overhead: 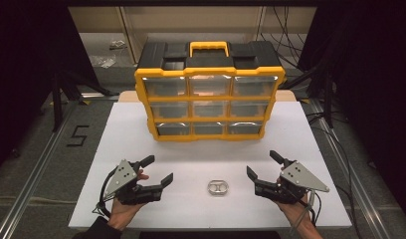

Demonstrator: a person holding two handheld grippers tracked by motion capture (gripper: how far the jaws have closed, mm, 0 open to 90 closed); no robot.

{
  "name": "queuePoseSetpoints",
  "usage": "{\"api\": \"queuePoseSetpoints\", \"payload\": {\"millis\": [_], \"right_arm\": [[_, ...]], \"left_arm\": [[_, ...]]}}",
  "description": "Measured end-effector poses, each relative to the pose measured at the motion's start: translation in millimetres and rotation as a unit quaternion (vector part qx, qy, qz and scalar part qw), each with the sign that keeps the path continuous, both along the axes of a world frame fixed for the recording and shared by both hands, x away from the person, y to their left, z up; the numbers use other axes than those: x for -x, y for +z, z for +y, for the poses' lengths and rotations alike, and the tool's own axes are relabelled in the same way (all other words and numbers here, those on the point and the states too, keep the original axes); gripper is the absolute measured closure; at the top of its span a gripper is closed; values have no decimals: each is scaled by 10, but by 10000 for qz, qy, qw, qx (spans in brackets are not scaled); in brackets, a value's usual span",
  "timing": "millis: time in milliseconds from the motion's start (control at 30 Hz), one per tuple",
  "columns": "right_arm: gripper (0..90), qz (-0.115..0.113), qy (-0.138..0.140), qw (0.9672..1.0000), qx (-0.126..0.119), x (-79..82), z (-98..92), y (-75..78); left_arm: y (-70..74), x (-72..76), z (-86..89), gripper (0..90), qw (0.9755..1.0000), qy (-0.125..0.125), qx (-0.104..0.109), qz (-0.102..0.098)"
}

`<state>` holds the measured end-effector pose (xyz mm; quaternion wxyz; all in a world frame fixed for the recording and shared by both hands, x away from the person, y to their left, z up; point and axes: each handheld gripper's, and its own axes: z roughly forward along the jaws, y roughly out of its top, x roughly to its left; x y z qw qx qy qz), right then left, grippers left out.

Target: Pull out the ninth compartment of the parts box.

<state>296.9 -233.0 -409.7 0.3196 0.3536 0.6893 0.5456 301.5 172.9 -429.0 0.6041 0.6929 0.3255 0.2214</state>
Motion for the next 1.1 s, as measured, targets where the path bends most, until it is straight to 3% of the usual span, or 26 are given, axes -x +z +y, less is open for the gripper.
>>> {"api": "queuePoseSetpoints", "payload": {"millis": [367,600,1100], "right_arm": [[152,-40,38,10000,40,-14,-3,-4],[158,-119,117,9993,323,-31,21,-15],[160,-222,-58,9991,349,-130,-27,1]], "left_arm": [[-1,-1,-7,153,10000,-16,-24,4],[-2,2,-7,155,10000,-1,-43,-23],[-6,7,-18,156,9999,-14,-78,-63]]}}
